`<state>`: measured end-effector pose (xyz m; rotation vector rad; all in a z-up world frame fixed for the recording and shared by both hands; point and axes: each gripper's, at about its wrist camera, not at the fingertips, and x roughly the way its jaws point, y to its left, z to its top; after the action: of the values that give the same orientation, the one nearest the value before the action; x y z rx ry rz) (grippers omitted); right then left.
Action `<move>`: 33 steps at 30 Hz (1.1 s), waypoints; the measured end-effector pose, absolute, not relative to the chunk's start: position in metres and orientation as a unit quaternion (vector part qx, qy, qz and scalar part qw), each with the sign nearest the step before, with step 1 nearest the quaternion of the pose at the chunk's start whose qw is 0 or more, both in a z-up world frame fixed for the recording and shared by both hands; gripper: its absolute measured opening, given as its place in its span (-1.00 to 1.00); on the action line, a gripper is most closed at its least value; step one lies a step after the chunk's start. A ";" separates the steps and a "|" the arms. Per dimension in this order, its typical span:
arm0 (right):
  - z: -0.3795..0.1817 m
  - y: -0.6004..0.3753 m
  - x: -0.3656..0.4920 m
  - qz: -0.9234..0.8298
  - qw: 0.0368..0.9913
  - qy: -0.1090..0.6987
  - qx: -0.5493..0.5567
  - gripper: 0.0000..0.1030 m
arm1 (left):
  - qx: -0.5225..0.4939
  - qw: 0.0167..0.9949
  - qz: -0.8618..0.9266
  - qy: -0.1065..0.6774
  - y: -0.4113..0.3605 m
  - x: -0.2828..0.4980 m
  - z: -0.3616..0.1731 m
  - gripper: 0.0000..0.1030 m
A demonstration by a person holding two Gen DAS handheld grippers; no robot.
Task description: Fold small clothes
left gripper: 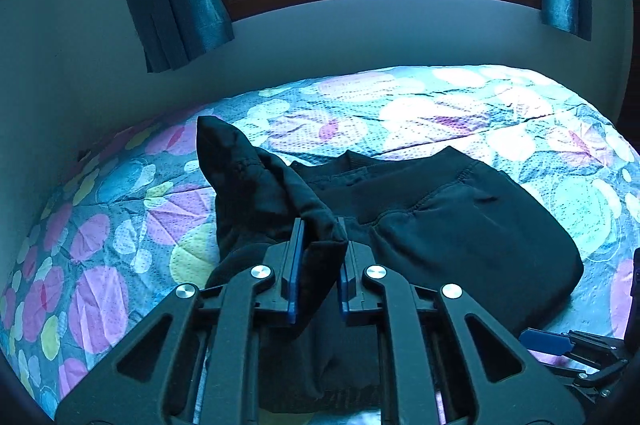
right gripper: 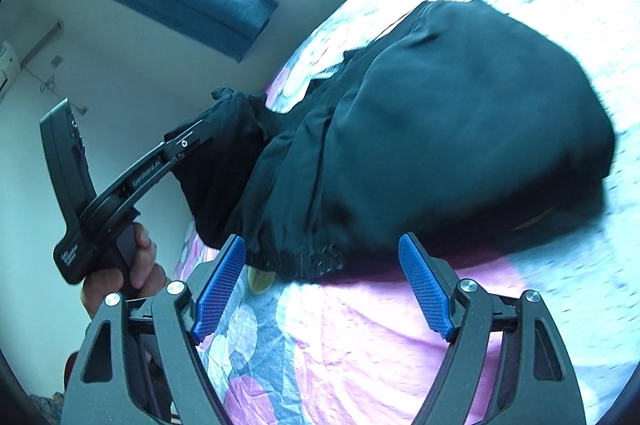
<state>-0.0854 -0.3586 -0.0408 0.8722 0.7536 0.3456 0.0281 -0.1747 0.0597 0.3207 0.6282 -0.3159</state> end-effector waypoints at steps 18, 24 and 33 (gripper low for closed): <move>-0.037 -0.421 -0.086 0.153 0.801 0.338 0.470 0.52 | 0.215 0.912 -0.178 0.300 -0.217 0.009 -0.017 -0.74; -0.010 -0.408 -0.014 0.235 0.778 0.373 0.447 0.52 | 0.180 0.922 -0.193 0.283 -0.198 0.006 -0.009 -0.74; -0.026 -0.324 0.130 0.315 0.706 0.491 0.401 0.52 | 0.125 0.926 -0.217 0.283 -0.168 0.005 -0.005 -0.75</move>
<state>0.1296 -0.3245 -0.0258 0.8914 1.0905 0.7006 0.0045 -0.1681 -0.0047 0.2568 0.5812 -0.4446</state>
